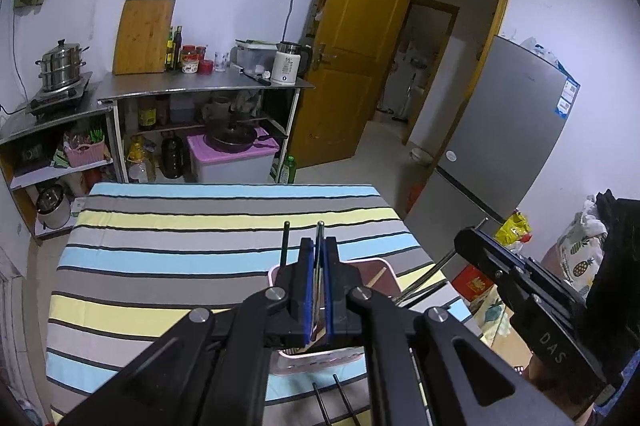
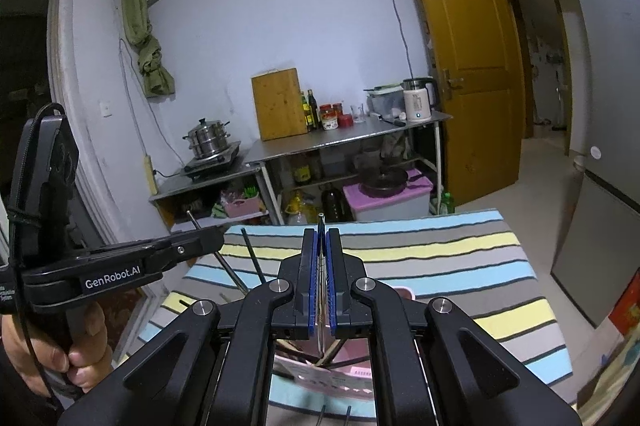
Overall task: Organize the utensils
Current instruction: 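Lower both held chopsticks into the pink basket with both tools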
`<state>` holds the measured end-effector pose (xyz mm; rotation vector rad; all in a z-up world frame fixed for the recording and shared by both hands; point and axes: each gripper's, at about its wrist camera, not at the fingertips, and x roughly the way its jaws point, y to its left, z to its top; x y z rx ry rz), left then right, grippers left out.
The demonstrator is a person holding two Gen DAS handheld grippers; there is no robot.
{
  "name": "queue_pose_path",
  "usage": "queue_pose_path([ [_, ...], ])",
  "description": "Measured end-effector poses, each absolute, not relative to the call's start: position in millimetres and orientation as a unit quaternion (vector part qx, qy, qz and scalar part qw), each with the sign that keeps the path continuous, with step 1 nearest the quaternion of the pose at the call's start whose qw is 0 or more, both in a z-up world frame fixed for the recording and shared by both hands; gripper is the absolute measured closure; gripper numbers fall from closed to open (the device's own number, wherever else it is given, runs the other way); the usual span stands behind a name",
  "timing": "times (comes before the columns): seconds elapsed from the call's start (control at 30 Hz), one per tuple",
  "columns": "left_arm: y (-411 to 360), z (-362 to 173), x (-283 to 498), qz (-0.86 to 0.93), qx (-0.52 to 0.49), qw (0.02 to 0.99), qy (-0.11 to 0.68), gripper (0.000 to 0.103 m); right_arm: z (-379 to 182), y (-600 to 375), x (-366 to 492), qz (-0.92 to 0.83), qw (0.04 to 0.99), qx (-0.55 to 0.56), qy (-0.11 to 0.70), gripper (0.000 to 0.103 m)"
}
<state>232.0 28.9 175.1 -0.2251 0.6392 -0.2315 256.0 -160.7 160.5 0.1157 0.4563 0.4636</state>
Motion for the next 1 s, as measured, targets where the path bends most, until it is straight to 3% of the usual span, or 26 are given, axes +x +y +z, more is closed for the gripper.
queue_pose_path([
  [1.0,20,114,242,-0.110,-0.098,0.914,0.377,0.097,95,-144,266,0.230,0.921,0.012,0.315,0.098],
])
